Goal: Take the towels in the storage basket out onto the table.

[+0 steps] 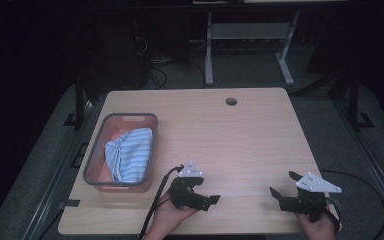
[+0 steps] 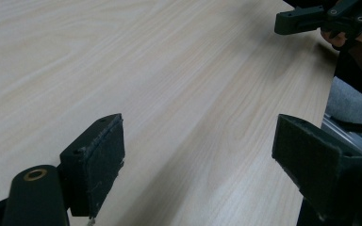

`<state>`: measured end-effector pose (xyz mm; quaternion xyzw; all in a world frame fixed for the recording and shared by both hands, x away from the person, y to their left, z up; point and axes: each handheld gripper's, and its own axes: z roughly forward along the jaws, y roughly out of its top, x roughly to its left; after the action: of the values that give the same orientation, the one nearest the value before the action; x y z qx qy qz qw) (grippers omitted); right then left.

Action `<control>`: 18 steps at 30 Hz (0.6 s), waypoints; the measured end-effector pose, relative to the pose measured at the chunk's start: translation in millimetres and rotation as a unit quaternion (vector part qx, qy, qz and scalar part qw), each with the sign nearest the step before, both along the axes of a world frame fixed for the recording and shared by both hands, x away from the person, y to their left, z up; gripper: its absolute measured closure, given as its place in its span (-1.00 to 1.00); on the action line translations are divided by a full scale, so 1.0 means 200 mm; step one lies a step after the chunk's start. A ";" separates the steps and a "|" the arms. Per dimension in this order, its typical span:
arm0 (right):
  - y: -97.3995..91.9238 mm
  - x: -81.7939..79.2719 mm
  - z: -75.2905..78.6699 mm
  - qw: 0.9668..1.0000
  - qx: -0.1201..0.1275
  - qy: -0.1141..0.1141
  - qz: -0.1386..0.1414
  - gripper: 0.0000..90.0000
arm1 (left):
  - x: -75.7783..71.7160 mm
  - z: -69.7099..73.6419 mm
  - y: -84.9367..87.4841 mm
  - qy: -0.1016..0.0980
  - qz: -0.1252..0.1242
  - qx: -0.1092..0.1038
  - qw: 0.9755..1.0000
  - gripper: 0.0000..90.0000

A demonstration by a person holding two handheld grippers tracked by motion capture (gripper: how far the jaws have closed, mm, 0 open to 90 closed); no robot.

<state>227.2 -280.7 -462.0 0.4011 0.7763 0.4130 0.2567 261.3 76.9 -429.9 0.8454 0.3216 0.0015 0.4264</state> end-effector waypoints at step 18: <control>0.01 0.01 0.00 1.000 -0.003 0.001 0.000 -0.69 | 0.23 0.22 -0.02 0.018 0.007 0.013 1.000 -0.63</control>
<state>229.7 -279.3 -461.5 0.4002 0.7781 0.4102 0.2573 306.7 73.4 -385.6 0.8484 0.3350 -0.0064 0.4098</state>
